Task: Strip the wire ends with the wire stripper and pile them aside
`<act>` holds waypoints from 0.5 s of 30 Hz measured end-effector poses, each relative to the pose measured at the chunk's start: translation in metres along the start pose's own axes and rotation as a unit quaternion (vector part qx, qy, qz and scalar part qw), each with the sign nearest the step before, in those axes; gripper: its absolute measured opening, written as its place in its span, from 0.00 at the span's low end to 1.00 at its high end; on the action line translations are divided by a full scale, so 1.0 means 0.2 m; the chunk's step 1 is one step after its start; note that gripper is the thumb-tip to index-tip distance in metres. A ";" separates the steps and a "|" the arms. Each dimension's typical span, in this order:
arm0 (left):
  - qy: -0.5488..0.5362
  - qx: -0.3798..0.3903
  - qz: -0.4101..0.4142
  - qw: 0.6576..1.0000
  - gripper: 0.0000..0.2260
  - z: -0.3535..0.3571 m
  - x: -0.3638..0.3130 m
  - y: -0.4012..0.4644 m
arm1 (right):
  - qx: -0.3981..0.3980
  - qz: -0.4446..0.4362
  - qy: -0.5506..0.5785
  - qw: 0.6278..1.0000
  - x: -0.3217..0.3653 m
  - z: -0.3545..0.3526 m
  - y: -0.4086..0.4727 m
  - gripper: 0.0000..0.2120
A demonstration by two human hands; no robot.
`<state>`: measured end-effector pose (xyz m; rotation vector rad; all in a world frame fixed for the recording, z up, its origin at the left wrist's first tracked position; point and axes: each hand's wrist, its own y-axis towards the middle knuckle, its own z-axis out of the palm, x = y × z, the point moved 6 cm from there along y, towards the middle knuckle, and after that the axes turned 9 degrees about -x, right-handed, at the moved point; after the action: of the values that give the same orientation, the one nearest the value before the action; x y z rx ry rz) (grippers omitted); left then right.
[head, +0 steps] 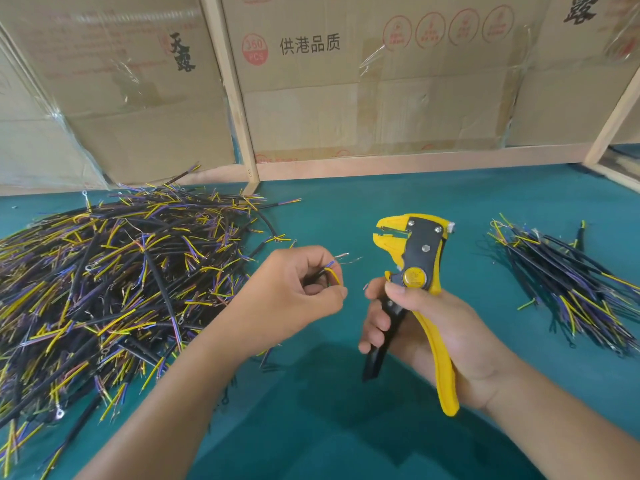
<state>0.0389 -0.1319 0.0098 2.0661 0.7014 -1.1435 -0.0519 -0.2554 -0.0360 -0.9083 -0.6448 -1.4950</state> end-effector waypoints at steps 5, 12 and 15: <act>0.011 0.031 0.002 0.999 0.04 0.06 -0.02 -0.03 | -0.049 -0.059 -0.094 0.993 0.00 -0.05 0.03 0.07; 0.041 0.066 0.021 0.997 0.06 0.16 -0.04 -0.06 | -0.076 -0.138 -0.209 0.965 0.03 -0.06 0.01 0.10; 0.061 0.070 0.024 0.995 0.02 0.16 -0.05 -0.06 | -0.082 -0.142 -0.215 0.963 0.04 -0.06 0.01 0.07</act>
<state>0.0081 -0.1503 0.0018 2.2749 0.6424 -1.0736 -0.0526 -0.2689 -0.0364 -1.3334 -1.0123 -1.6351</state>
